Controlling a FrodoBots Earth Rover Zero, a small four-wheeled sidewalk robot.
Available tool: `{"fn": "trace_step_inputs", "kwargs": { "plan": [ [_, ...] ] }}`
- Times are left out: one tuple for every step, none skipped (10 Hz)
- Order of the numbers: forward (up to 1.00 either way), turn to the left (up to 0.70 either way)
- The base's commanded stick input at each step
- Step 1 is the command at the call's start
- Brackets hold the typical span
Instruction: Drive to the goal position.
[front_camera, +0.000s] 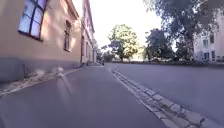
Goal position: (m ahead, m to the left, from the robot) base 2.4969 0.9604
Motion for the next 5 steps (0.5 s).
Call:
{"fn": "trace_step_inputs", "kwargs": {
  "plan": [
    [0.50,0.00],
    [0.50,0.00],
    [0.50,0.00],
    [0.50,0.00],
    [0.50,0.00]
  ]
}}
